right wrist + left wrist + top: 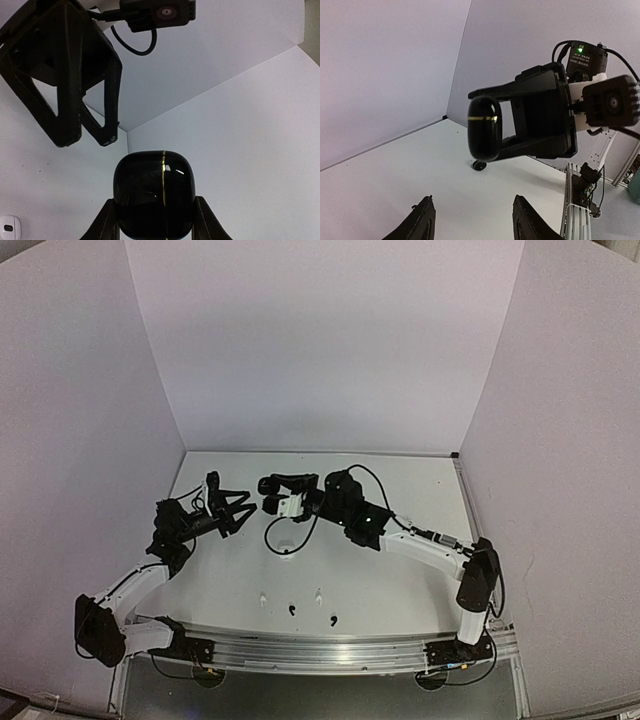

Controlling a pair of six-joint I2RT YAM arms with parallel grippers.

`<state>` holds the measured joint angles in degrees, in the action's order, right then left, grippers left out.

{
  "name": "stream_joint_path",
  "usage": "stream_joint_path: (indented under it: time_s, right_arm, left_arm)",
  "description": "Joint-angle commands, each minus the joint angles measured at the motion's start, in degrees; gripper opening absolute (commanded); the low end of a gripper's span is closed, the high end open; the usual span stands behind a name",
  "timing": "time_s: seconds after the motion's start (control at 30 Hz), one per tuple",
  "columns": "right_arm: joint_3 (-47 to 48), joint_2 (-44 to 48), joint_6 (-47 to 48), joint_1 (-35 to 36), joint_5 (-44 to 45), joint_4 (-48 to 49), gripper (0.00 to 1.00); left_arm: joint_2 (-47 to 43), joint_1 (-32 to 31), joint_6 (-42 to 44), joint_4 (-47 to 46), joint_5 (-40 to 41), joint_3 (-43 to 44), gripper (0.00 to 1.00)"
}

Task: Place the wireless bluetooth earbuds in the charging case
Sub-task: Pass from the right arm to the left

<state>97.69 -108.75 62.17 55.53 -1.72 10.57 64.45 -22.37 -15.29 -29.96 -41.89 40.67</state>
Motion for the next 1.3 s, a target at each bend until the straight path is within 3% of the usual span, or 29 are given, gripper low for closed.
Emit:
stream_joint_path:
  time_s: [0.0, 0.57, 0.83, 1.0, 1.27]
  right_arm:
    - [1.45, -1.12, 1.64, 1.27, 3.68, 3.37, 0.1]
    - [2.57, -3.14, -0.29, 3.0, 3.79, 5.29, 0.08]
    - [3.42, -4.05, -1.86, 3.07, 2.26, 5.52, 0.08]
    - [4.27, -4.59, -2.07, 3.02, 2.2, 5.64, 0.07]
    - [5.29, -5.22, -1.87, 3.02, 2.2, 5.69, 0.05]
  left_arm:
    - [-0.14, 0.22, -0.19, -5.92, -1.07, 3.2, 0.51]
    - [2.76, 0.04, 0.67, -4.19, -3.37, 5.24, 0.36]
    - [3.1, 0.05, 1.47, -3.94, -3.08, 5.24, 0.2]
    - [3.39, 0.04, 0.66, -2.45, -4.45, 5.39, 0.26]
    - [3.44, 0.04, 0.11, -1.83, -4.78, 5.3, 0.27]
